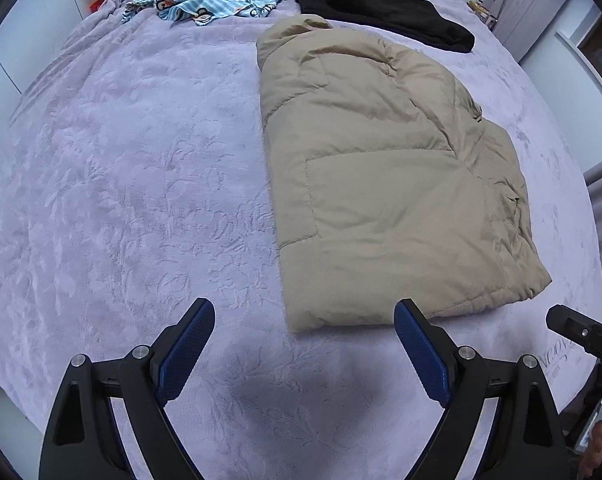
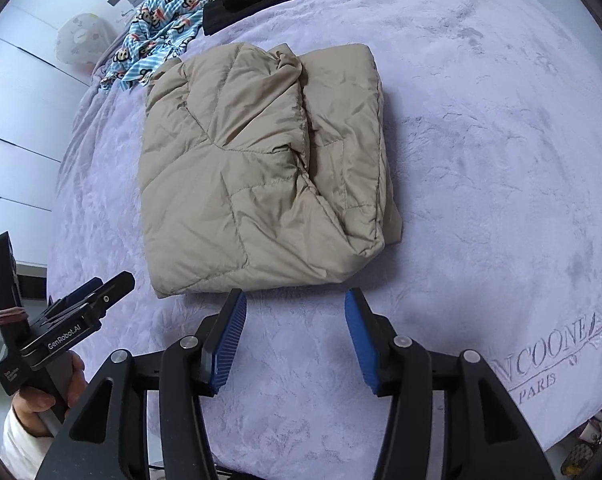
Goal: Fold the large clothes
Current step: 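Release the jacket and withdraw both tools from the bed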
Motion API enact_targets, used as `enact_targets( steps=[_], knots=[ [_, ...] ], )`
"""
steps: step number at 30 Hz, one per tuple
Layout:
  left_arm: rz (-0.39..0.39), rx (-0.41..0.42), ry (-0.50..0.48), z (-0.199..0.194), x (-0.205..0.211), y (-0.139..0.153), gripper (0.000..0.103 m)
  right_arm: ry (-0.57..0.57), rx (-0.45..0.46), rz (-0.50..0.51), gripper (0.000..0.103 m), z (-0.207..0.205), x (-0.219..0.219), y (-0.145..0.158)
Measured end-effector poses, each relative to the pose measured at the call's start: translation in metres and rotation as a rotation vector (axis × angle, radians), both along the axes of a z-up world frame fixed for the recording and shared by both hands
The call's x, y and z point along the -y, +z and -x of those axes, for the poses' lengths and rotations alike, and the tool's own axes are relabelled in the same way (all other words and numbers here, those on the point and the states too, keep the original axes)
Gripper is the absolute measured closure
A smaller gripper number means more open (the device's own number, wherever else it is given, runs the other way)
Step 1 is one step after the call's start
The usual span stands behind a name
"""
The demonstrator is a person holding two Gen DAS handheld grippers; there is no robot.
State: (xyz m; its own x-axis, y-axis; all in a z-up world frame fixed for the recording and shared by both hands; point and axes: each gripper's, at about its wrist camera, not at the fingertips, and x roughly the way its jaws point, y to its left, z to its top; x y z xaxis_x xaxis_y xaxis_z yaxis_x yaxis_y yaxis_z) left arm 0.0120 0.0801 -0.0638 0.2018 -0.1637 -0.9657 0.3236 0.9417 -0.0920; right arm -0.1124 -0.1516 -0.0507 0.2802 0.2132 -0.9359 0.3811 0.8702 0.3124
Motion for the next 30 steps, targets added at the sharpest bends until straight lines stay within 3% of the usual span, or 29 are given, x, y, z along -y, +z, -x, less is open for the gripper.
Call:
enact_targets(
  steps=[10,12,13,24,27,30],
  knots=[
    [-0.002,0.028,-0.044,0.011,-0.019,0.011,0.011,-0.047,0.033,0.031,0.037,0.013,-0.028,0.015],
    [0.0,0.039,-0.034,0.013,-0.023,0.016,0.011,-0.046,0.037,0.035,0.035,0.014,-0.031,0.018],
    [0.002,0.041,-0.028,0.014,-0.025,0.018,0.0,-0.042,0.04,0.038,0.035,0.014,-0.032,0.019],
    [-0.007,0.108,0.045,0.044,-0.029,0.051,0.0,0.025,0.083,0.096,0.029,0.023,-0.036,0.041],
    [-0.023,0.144,0.056,0.057,-0.027,0.064,0.0,0.016,0.116,0.138,0.018,0.032,-0.034,0.053],
    [-0.017,0.165,0.074,0.066,-0.027,0.076,0.0,0.023,0.142,0.181,0.017,0.039,-0.034,0.066]
  ],
)
